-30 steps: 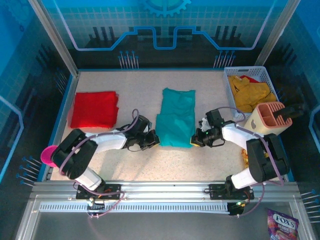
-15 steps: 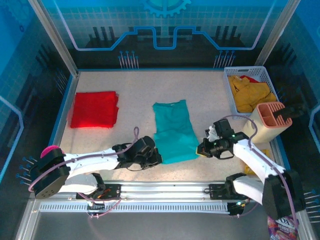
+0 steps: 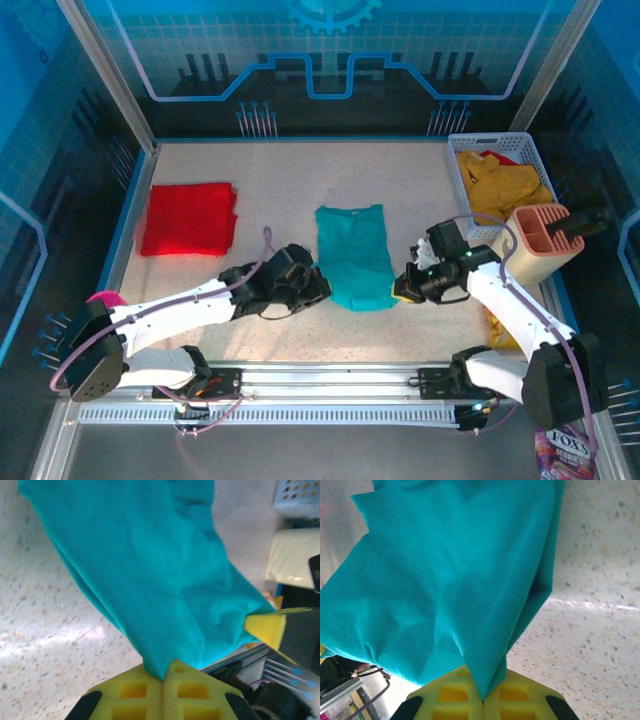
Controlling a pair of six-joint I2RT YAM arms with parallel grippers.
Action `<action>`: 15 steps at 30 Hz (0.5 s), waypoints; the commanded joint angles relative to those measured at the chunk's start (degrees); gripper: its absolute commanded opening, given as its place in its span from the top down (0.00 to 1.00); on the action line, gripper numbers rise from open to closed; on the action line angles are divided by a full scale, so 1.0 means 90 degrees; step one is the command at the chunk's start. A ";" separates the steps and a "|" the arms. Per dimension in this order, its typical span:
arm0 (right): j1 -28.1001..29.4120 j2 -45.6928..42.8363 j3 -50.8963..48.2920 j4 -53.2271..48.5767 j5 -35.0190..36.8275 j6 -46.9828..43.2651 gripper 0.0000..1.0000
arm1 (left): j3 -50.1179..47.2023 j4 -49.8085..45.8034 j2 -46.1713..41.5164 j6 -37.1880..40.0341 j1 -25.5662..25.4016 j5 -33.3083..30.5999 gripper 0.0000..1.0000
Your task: Fold and stack the t-shirts
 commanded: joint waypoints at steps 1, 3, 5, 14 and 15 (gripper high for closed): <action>-0.0122 0.0354 0.0547 -0.0140 -0.0186 -0.0175 0.94 | 0.0410 -0.0112 0.0169 0.0496 0.0394 0.0489 0.97; -0.0192 0.0599 0.0671 -0.0081 -0.0224 -0.0201 0.94 | 0.0646 -0.0034 0.0357 0.0626 0.0685 0.0736 0.96; -0.0309 0.0880 0.1057 -0.0053 -0.0296 -0.0248 0.94 | 0.0930 0.0009 0.0564 0.0735 0.0986 0.1024 0.97; -0.0796 0.2090 0.2258 -0.0076 -0.0625 -0.0458 0.95 | 0.1908 0.0423 0.1714 0.0977 0.1870 0.1897 0.98; -0.0835 0.2247 0.2432 -0.0099 -0.0639 -0.0485 0.94 | 0.1967 0.0515 0.1830 0.0960 0.1944 0.1972 0.98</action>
